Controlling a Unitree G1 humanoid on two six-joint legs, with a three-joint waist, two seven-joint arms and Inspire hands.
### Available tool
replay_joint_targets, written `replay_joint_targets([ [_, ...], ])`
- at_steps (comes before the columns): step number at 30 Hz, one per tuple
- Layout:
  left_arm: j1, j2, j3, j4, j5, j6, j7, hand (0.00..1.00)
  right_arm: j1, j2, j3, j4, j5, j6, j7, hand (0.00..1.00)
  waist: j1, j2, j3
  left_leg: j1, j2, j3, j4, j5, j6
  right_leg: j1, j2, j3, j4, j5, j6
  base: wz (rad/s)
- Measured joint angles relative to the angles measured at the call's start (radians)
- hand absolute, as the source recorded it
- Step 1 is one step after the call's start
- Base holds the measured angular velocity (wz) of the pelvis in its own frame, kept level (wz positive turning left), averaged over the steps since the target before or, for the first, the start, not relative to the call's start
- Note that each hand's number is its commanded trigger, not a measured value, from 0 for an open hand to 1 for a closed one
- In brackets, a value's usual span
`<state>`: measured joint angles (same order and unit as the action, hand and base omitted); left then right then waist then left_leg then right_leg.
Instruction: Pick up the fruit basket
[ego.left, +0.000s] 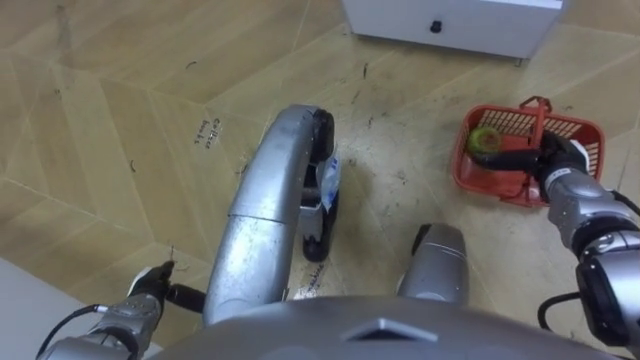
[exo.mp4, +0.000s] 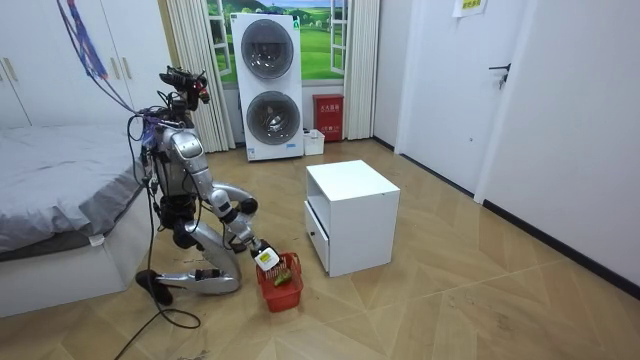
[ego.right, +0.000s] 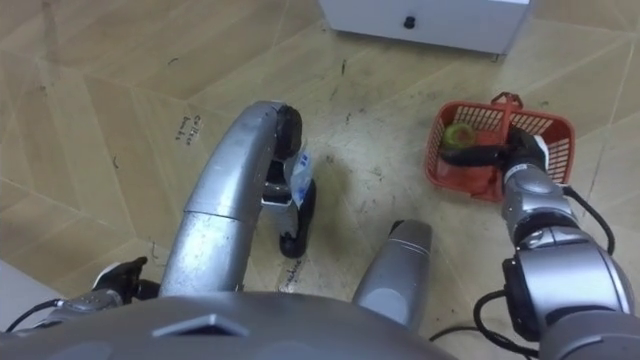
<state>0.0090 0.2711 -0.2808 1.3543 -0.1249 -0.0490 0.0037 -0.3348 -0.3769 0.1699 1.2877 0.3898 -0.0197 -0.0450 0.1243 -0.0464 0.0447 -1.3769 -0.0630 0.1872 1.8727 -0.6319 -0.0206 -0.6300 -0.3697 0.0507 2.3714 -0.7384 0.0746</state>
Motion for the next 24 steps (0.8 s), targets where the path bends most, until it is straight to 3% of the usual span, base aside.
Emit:
replay_joint_targets([
  [18,-0.012,0.0,-0.019,-0.014,0.0,0.006,-0.02,0.0,0.0,-0.009,0.006,0.044,0.002,0.015,0.015,1.0,0.017,0.009,-0.0006,-0.009,-0.002,0.003,0.0,0.006,0.01,0.0,-0.011,-0.013,-0.001,0.0,0.0,0.01],
  [24,-0.012,0.0,-0.018,-0.014,-0.001,0.006,-0.02,0.0,0.001,-0.009,0.006,0.044,0.019,0.016,0.014,1.0,0.016,0.002,0.004,-0.009,-0.001,0.002,0.001,0.006,0.01,0.0,-0.008,-0.011,-0.001,0.0,0.0,0.0],
])
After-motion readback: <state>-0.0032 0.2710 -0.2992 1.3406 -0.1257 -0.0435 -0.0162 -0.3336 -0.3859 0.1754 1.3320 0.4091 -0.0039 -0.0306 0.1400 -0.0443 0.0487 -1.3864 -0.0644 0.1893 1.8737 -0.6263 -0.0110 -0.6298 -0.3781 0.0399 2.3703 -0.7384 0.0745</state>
